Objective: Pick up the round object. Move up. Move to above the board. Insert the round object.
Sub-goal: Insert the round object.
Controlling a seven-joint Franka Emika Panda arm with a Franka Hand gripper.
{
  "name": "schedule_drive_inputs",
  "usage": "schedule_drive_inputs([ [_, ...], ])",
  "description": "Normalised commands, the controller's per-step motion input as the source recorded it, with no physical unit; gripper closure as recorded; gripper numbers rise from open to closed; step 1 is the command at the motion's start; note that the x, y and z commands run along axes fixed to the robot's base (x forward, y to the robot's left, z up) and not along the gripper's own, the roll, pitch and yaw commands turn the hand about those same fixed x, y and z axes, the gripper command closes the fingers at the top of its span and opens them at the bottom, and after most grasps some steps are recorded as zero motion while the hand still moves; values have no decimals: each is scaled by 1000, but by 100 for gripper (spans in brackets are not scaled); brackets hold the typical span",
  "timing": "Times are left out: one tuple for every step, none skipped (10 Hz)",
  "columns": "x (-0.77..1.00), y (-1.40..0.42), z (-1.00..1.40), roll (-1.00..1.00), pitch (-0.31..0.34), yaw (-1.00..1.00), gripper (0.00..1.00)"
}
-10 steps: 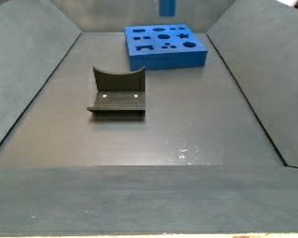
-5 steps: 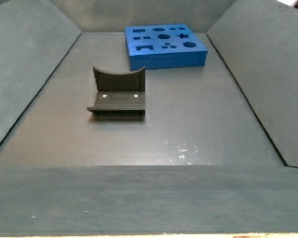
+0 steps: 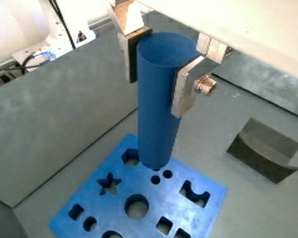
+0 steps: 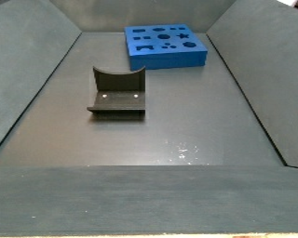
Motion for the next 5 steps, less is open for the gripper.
schedule_drive_inputs([
  [826,-291,-1000,-169,-66,89,100],
  [803,-263,-1000,-146,-80,86,100],
  [714,-331,-1000,-3,-94,97,100],
  [343,-286,-800,63,-146,206,100],
  [0,-71,0,14,0,66,100],
])
